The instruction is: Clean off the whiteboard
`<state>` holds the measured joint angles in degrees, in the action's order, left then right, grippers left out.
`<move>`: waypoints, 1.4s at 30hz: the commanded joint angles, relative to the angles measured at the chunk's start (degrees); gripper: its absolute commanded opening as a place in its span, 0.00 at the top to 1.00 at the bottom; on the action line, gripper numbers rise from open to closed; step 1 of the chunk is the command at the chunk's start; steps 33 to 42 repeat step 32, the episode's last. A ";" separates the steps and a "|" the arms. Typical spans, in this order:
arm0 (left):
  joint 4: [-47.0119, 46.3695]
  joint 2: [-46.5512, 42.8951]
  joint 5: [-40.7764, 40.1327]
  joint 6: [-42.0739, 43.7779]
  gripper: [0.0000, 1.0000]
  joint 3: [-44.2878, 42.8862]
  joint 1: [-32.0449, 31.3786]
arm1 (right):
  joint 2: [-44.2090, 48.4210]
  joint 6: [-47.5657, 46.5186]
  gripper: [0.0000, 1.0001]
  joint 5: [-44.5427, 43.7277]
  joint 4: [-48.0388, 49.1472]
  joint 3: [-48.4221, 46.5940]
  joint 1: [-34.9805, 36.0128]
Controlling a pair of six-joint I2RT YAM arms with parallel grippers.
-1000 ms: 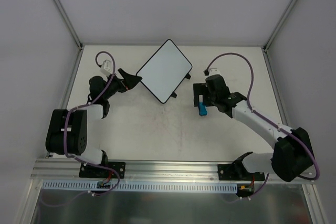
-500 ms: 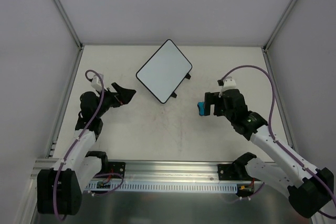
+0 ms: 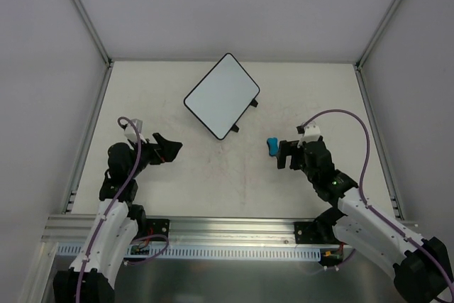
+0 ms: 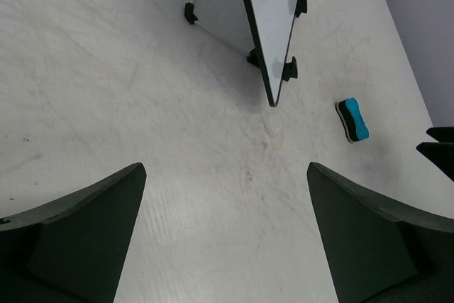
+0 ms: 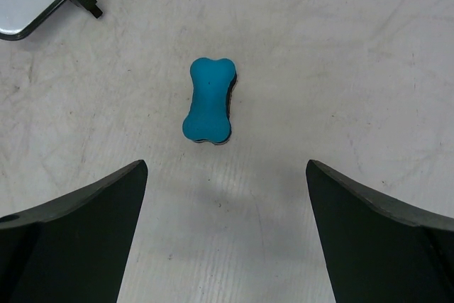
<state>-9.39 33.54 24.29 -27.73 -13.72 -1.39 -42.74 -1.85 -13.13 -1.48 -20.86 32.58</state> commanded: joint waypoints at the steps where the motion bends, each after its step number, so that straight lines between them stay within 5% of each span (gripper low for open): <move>1: 0.86 -6.02 -1.26 2.59 0.01 1.58 0.42 | -1.55 -0.35 0.01 -0.67 5.61 -1.81 0.29; 42: 0.86 -6.82 -2.67 2.85 0.01 1.94 0.42 | -1.29 -0.35 0.01 -0.32 4.99 -1.90 0.29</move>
